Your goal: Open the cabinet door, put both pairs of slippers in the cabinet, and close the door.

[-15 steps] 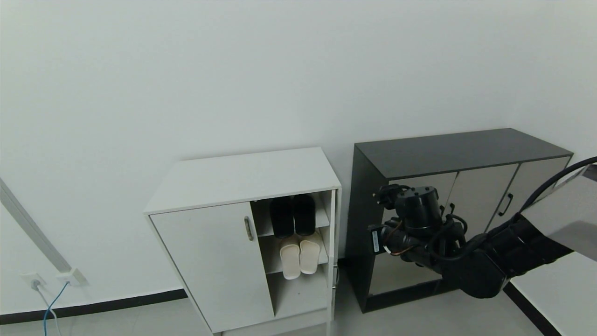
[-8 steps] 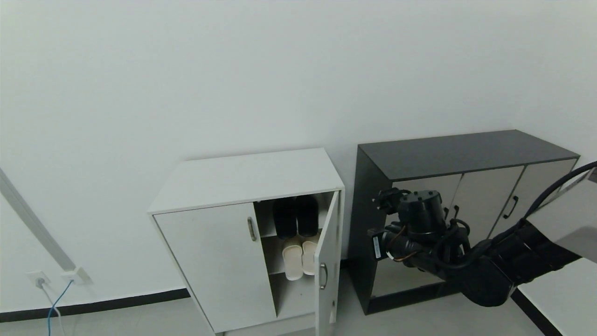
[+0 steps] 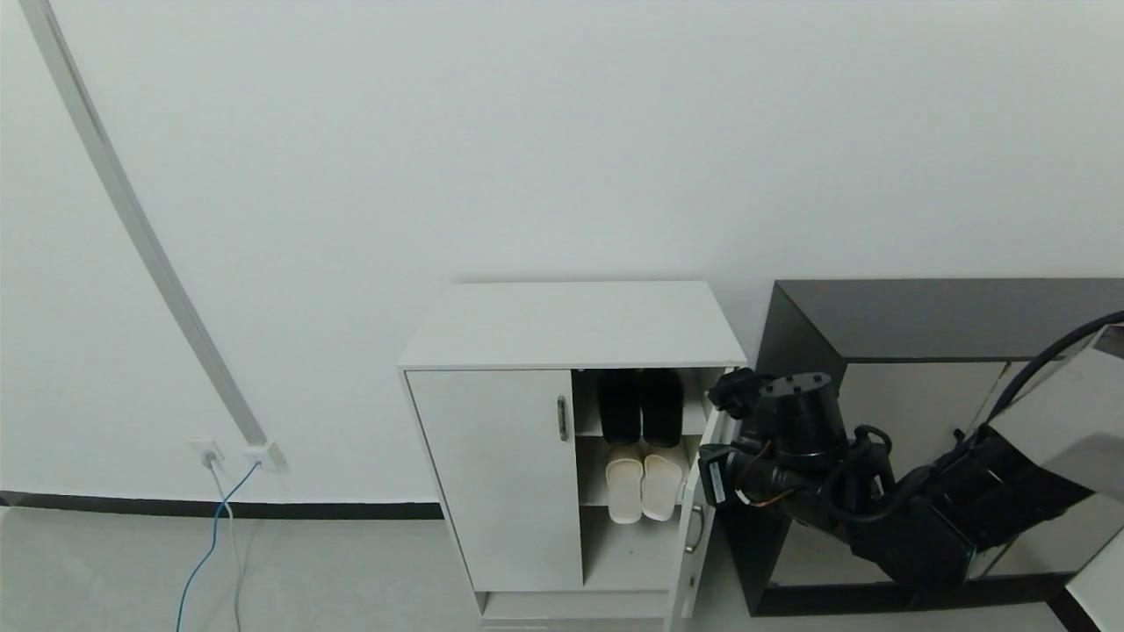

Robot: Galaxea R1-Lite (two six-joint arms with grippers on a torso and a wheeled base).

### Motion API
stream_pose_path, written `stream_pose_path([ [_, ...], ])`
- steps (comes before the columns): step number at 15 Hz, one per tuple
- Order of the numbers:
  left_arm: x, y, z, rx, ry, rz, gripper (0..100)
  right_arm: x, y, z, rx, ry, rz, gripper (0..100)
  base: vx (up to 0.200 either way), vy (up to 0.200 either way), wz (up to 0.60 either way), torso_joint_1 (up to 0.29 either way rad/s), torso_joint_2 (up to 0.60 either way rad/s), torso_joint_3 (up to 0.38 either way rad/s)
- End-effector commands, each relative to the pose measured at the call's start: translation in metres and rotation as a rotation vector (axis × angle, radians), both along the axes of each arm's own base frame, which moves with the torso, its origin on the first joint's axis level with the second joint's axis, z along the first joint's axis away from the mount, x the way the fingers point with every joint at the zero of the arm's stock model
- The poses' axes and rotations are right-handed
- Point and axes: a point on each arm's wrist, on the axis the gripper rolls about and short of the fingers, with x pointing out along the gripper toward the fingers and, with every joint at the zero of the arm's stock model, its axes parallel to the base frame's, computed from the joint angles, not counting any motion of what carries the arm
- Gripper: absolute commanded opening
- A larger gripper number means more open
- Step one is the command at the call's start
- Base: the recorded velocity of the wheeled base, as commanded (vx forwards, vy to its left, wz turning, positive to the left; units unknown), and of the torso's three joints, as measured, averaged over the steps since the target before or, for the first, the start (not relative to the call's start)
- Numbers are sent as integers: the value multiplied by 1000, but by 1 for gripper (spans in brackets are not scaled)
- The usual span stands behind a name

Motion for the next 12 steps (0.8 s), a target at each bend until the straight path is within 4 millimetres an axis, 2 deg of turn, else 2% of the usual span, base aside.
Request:
stream_pose_path([
  [1,0,0,0,-1,1,-1,0,0,-9,3,-33,-16,-13,0,0,0,0,0,0,0],
  [3,0,0,0,-1,1,-3,0,4,-16,0,-94,-25,-68,0,0,0,0,0,0,0],
  [7,0,0,0,1,1,-3,0,9,-17,-23,-160,63,-77,0,0,0,0,0,0,0],
  [9,0,0,0,1,1,-3,0,15,-9,-36,-167,77,-65,0,0,0,0,0,0,0],
  [12,0,0,0,-1,1,-3,0,21,13,-44,-127,56,-32,0,0,0,0,0,0,0],
])
